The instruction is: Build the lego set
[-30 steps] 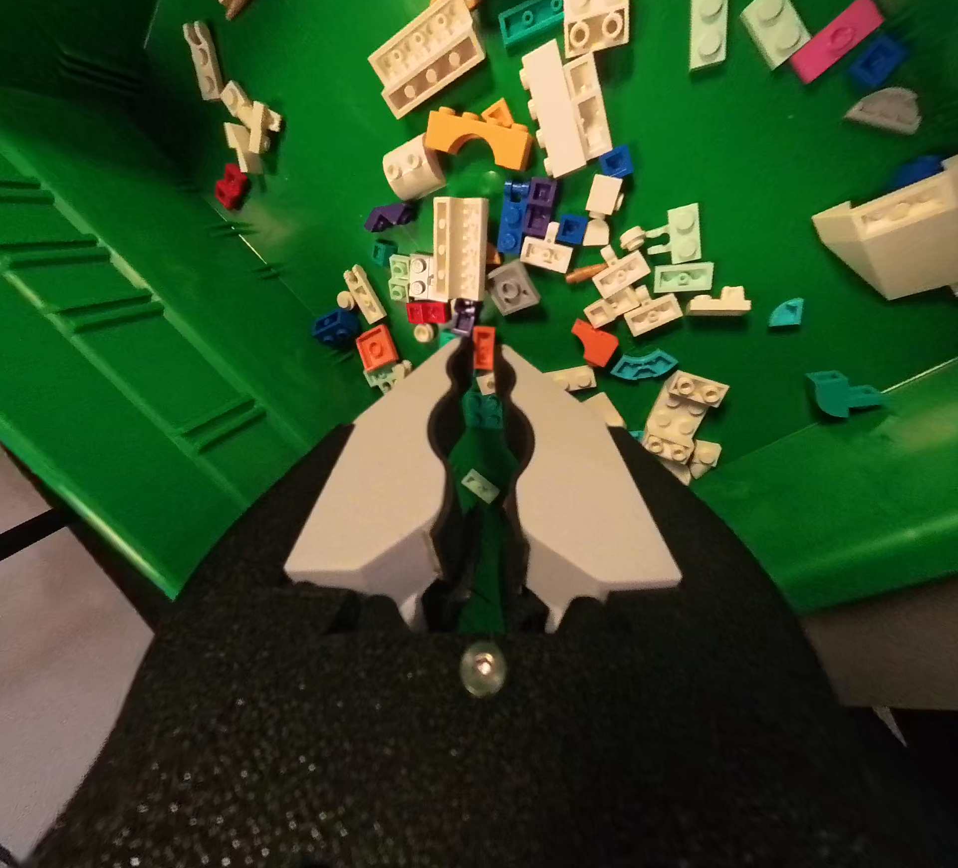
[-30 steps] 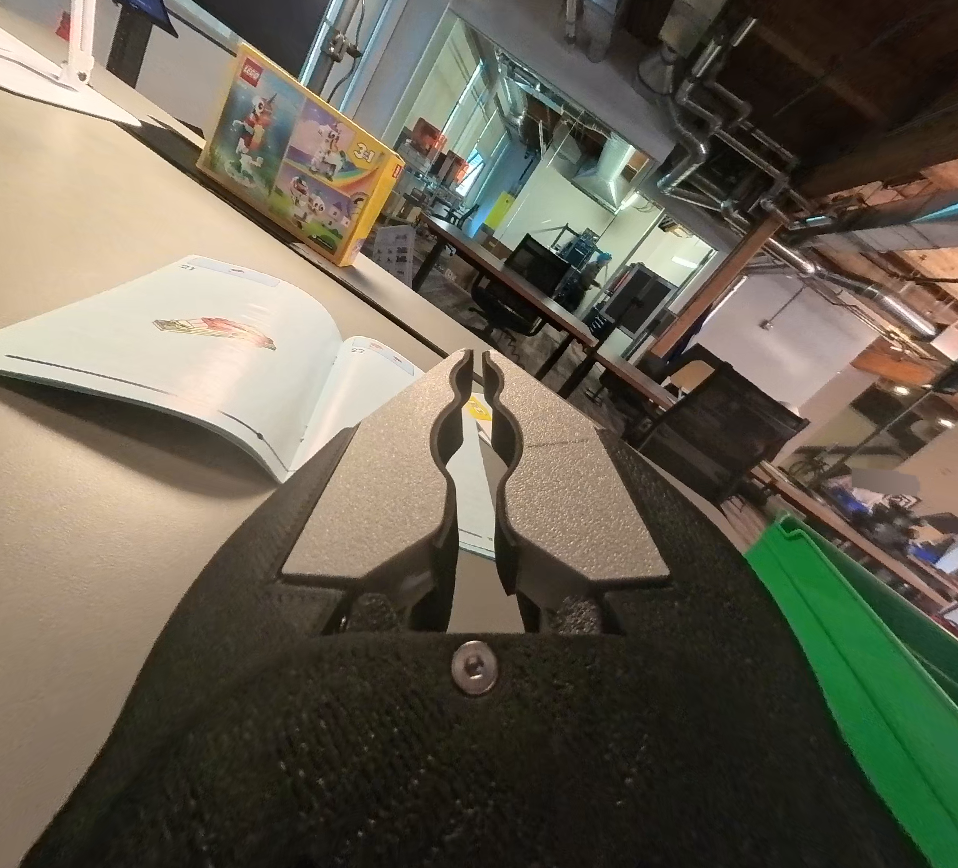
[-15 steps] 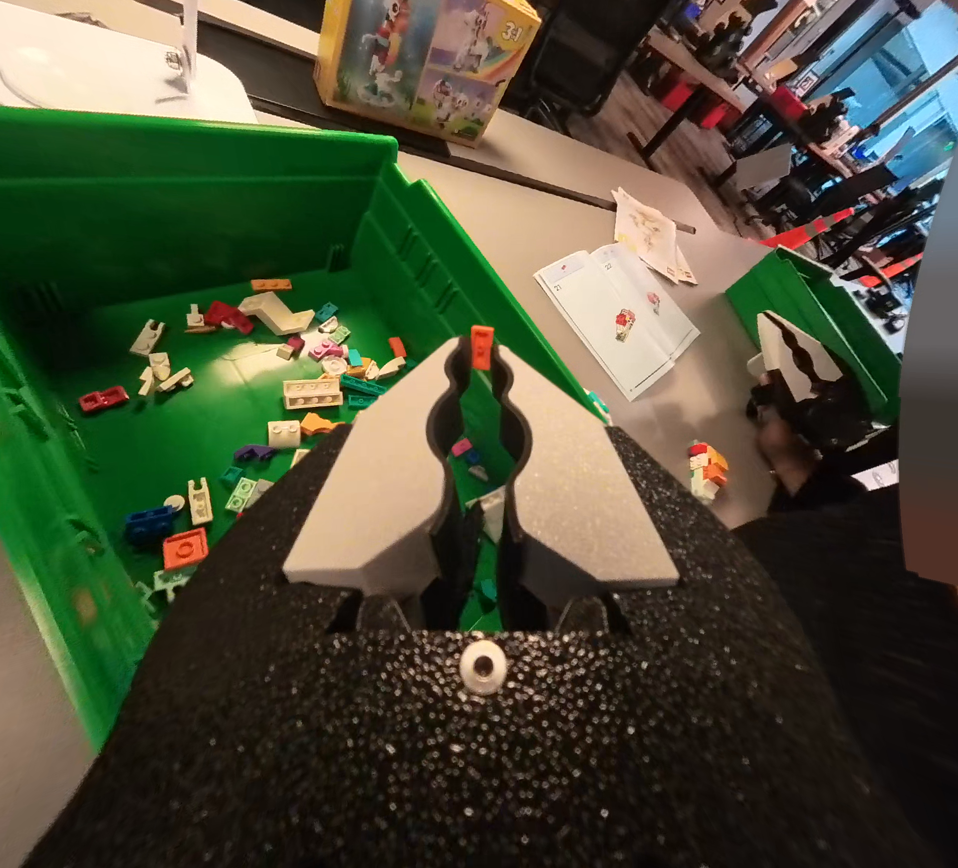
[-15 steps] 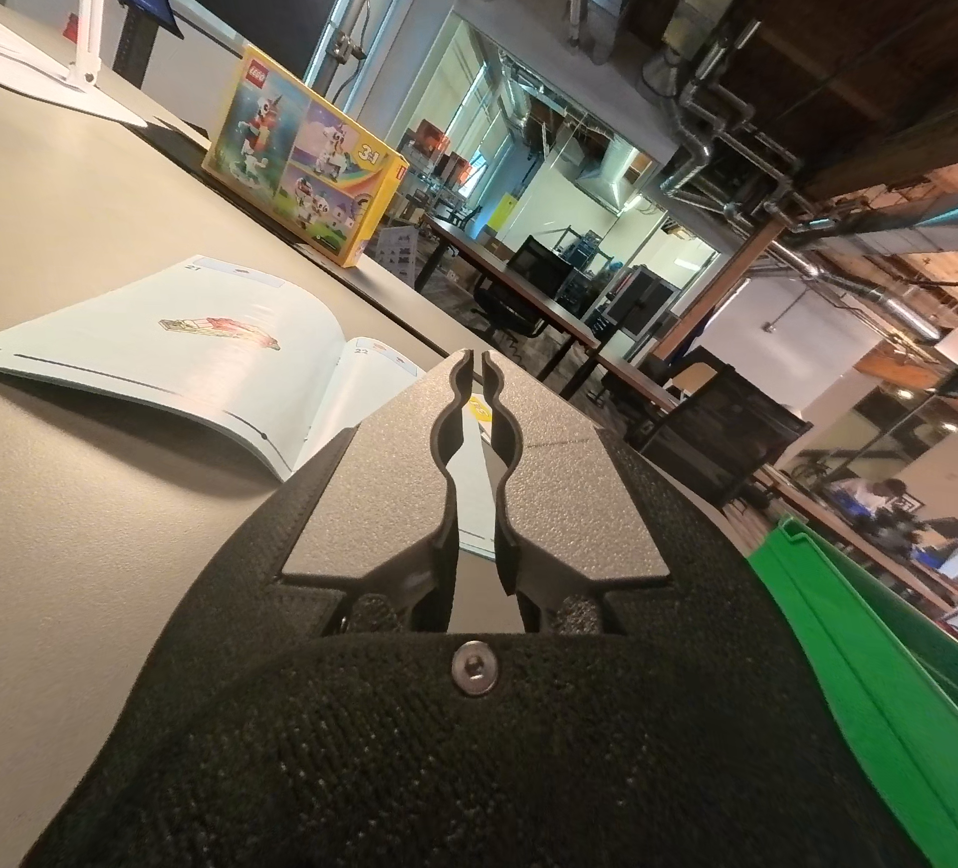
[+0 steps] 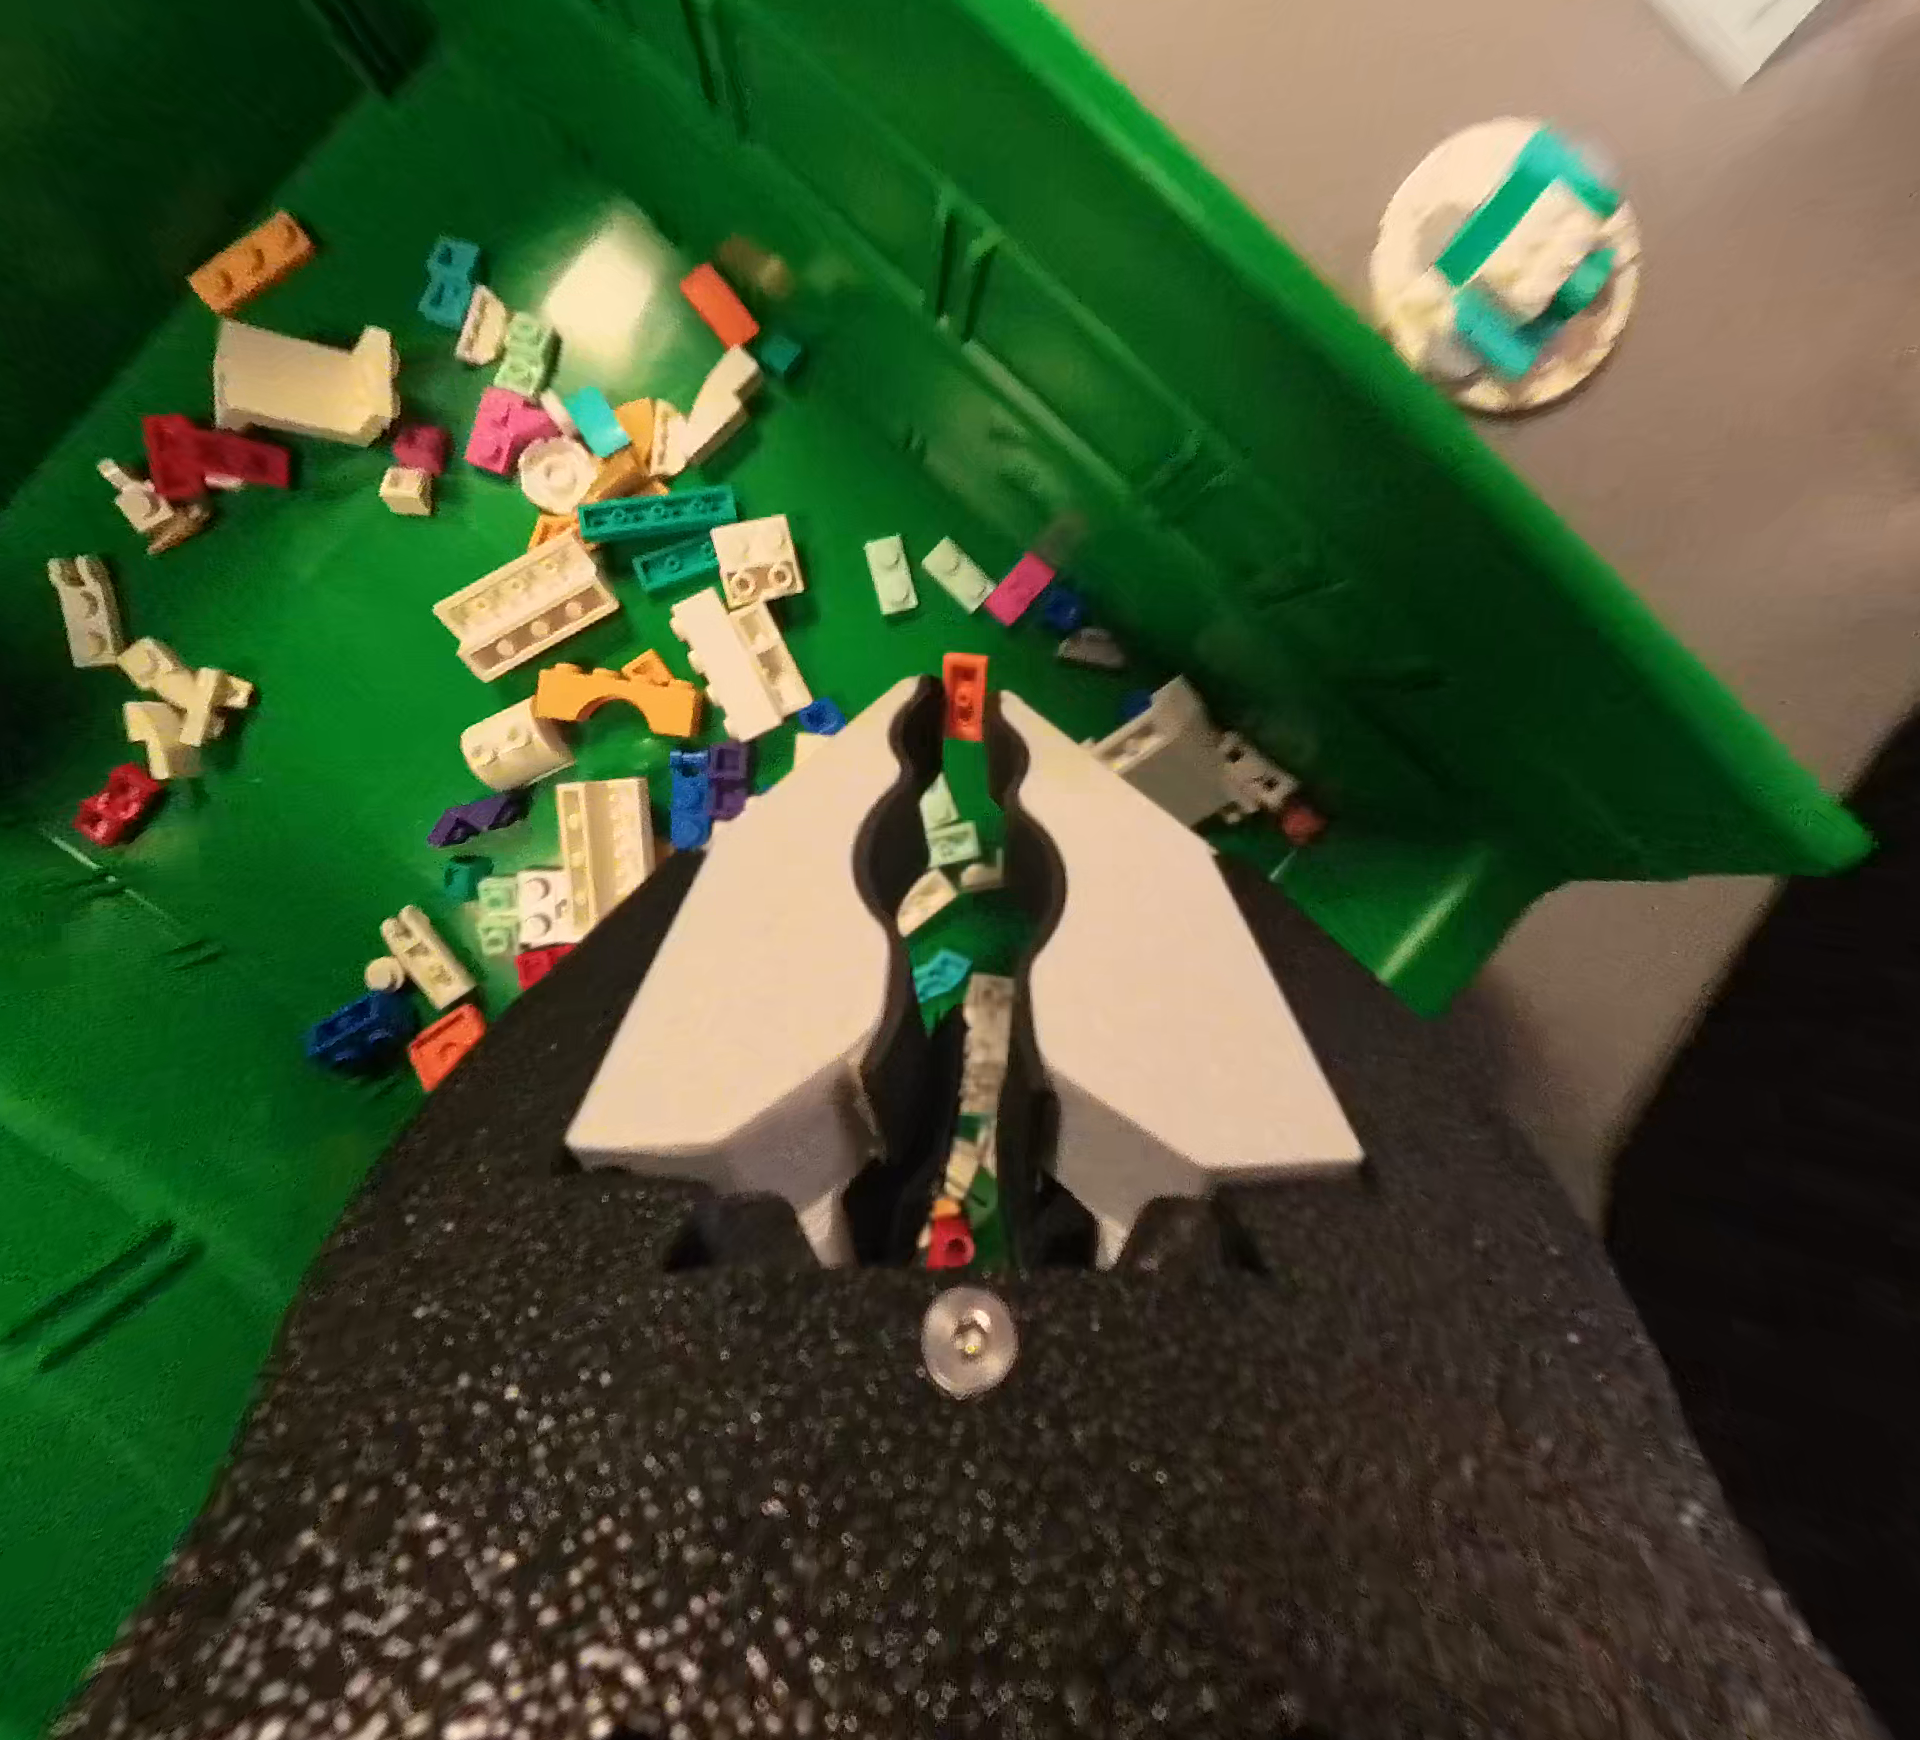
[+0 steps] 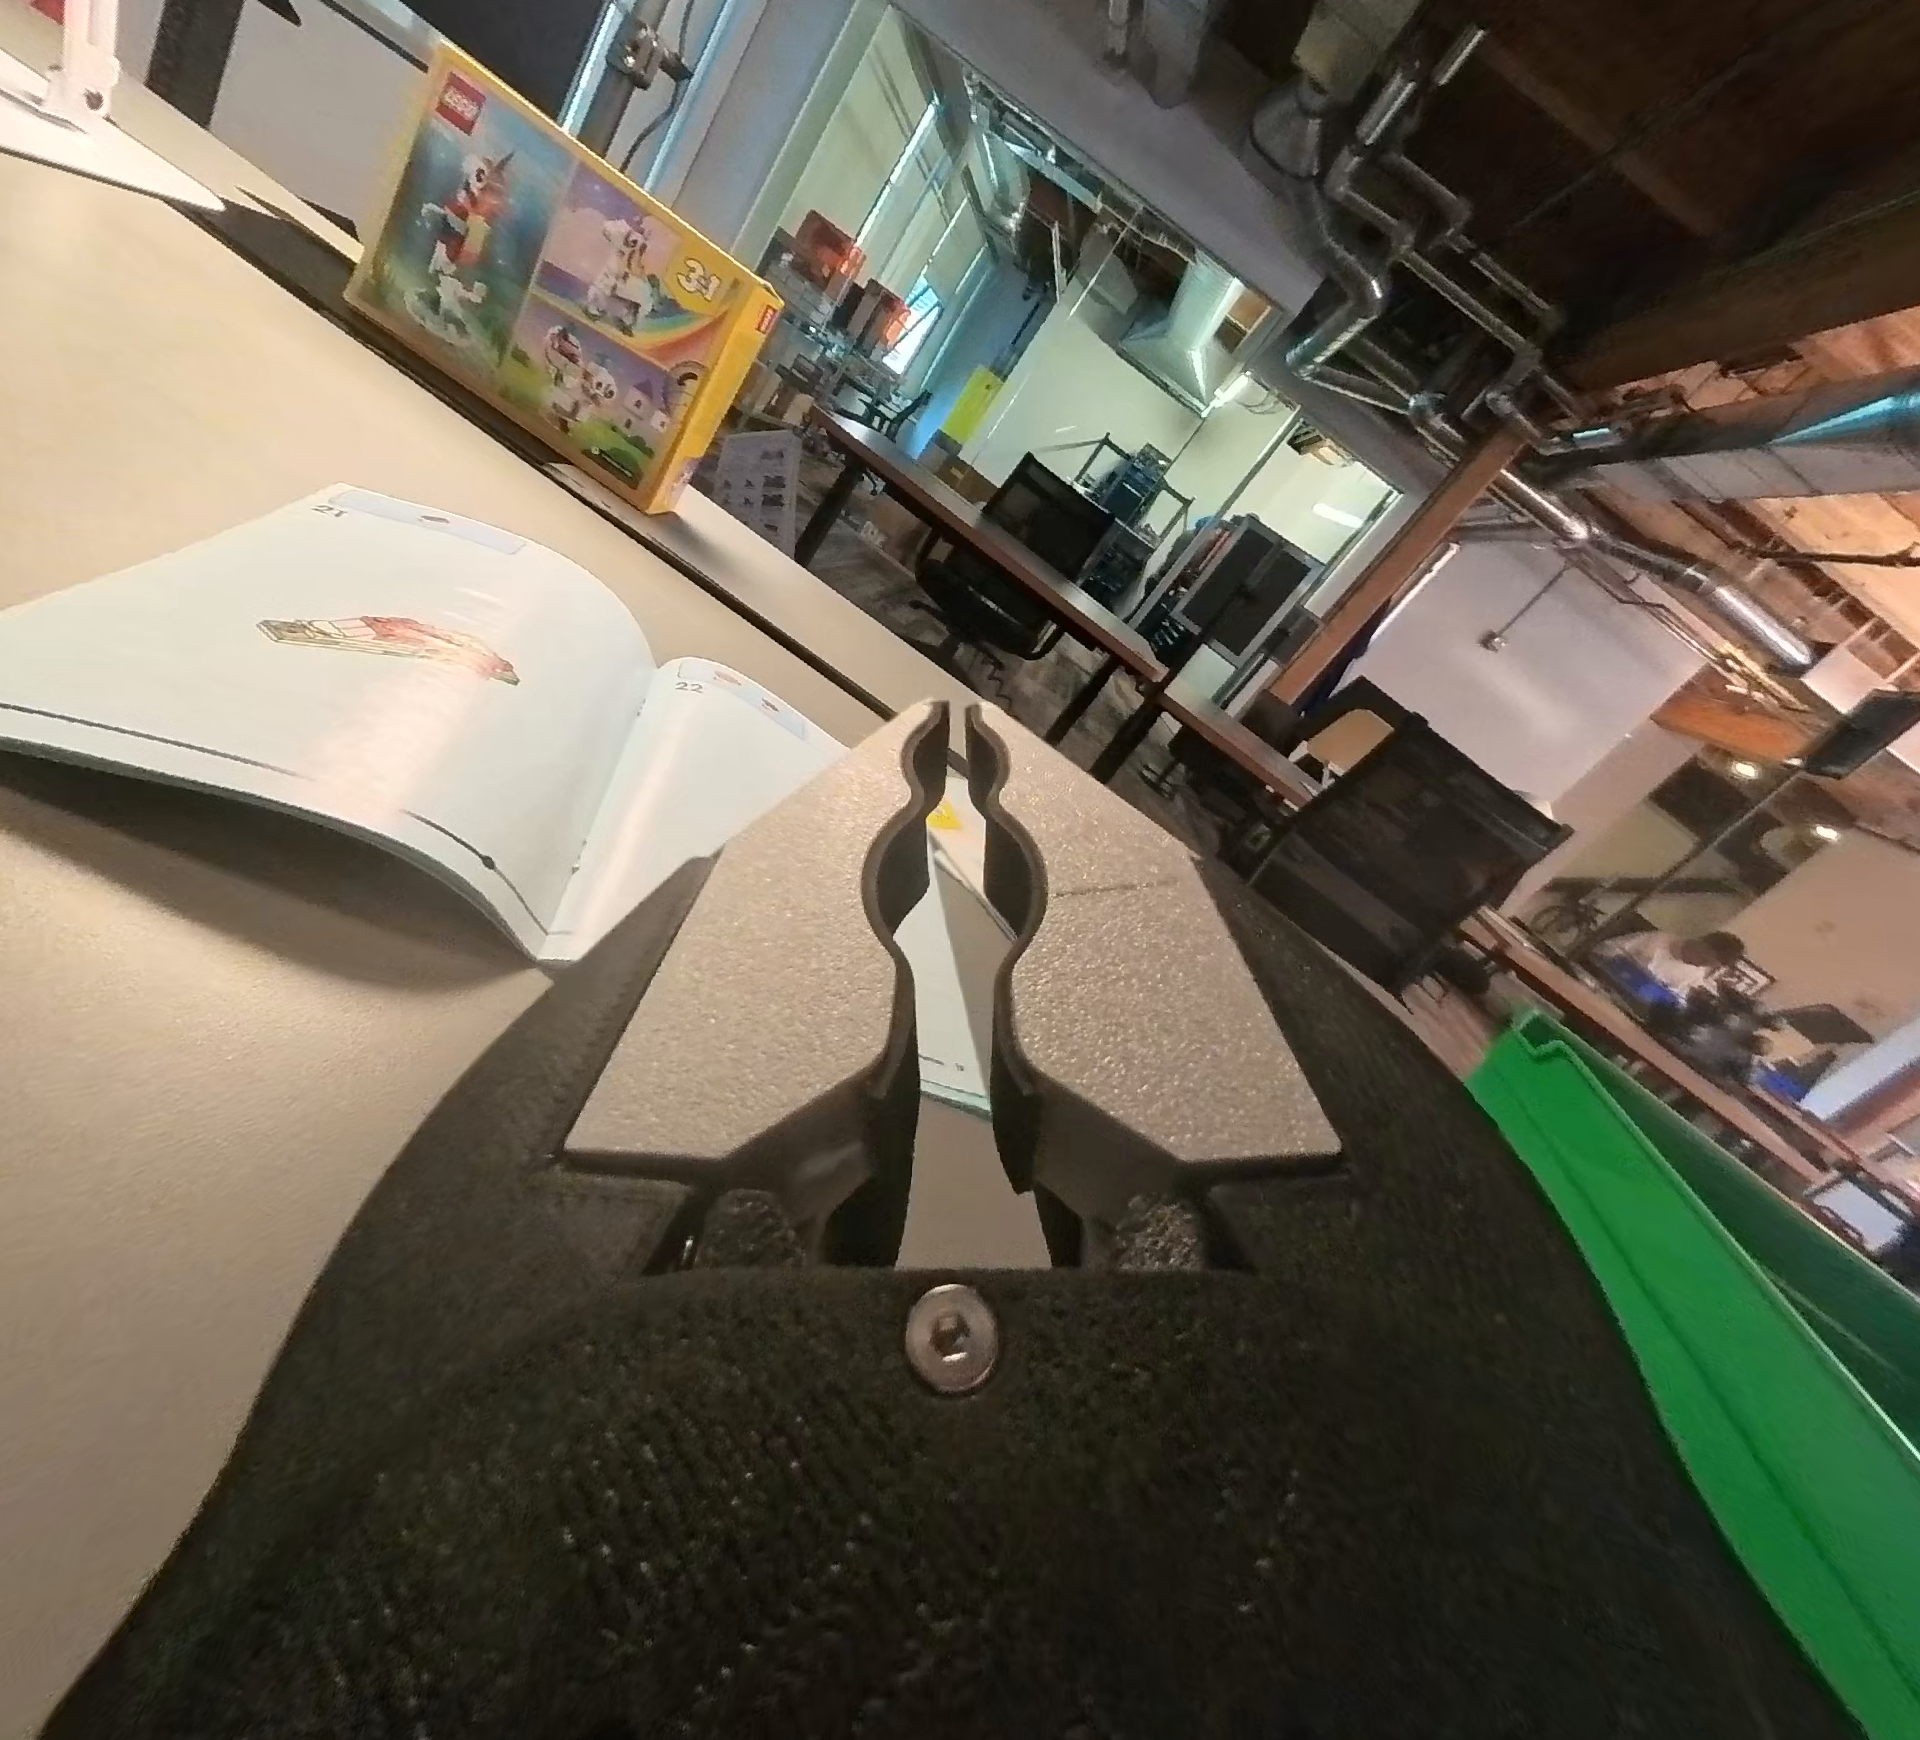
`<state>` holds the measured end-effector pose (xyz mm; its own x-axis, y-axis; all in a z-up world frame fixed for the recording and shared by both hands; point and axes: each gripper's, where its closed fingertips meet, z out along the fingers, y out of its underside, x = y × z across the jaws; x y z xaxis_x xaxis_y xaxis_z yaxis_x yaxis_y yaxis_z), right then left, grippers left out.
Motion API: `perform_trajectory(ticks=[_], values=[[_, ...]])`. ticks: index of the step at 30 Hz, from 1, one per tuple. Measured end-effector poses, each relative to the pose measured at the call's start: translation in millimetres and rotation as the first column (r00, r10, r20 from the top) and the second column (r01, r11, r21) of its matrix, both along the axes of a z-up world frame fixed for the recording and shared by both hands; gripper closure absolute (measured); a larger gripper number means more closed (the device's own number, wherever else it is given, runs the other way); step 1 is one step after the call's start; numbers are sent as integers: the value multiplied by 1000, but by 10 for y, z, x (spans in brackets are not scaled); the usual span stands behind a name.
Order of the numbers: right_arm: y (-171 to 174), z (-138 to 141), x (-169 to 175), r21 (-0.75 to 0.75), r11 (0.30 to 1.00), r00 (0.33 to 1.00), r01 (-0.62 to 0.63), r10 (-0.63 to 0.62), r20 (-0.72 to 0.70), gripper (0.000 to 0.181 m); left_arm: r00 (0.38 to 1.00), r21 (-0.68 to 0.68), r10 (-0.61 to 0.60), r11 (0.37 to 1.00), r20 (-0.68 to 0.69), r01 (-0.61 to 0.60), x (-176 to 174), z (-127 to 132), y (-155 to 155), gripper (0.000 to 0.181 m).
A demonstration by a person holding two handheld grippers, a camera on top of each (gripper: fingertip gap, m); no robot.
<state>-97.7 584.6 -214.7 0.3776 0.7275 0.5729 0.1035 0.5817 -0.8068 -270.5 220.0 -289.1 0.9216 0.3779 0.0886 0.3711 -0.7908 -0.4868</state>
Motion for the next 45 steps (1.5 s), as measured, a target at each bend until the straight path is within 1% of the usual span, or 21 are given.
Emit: perform_trajectory(ticks=[3,6,8,9,10,12,14,16,19,22,25,28,31,36,42,45], values=[[6,-15,-11,18,1000,1000,15,-15,15,180,998,-98,-46,994,-31,42,4,-118,-52,176],[-6,-41,-36,50,998,999,26,-28,39,180,999,-123,-51,991,-18,49,-13,-178,-82,175],[-24,-57,-50,77,997,998,30,-34,55,180,1000,-111,-20,994,-23,17,-60,-177,-84,158],[-34,-65,-57,87,996,997,30,-36,62,180,999,-107,8,994,-52,-14,-118,-155,-98,149],[-39,-73,-62,95,995,997,31,-38,69,180,992,-109,40,993,-117,-53,-213,-101,-135,140],[-45,-87,-68,100,994,996,32,-40,78,180,967,-70,86,992,-238,-105,-351,92,-196,130],[-30,-84,-66,94,995,996,38,-45,77,180,945,13,143,989,-294,-146,-414,323,-251,130],[7,-76,-53,84,995,996,57,-63,70,180,925,71,196,981,-326,-182,-463,504,-373,129],[50,-68,-37,68,995,995,77,-81,62,180,912,140,245,968,-328,-210,-493,670,-556,124],[69,-68,-29,65,994,994,87,-91,62,180,909,190,278,955,-310,-228,-452,762,-717,127],[74,-78,-35,63,994,993,91,-95,68,180,905,197,288,952,-314,-235,-400,776,-852,131],[37,-105,-62,53,996,994,68,-72,84,181,905,173,283,956,-318,-238,-396,726,-917,130],[8,-109,-68,60,997,994,55,-60,88,181,914,183,265,959,-308,-217,-383,722,-858,122],[25,-103,-62,54,997,994,61,-65,82,181,917,196,246,962,-313,-191,-398,743,-785,119],[7,-111,-70,62,997,994,53,-58,87,181,891,174,305,950,-336,-259,-484,782,-978,119],[13,-106,-67,59,997,995,55,-59,83,181,885,148,314,949,-344,-279,-489,782,-1065,120]])
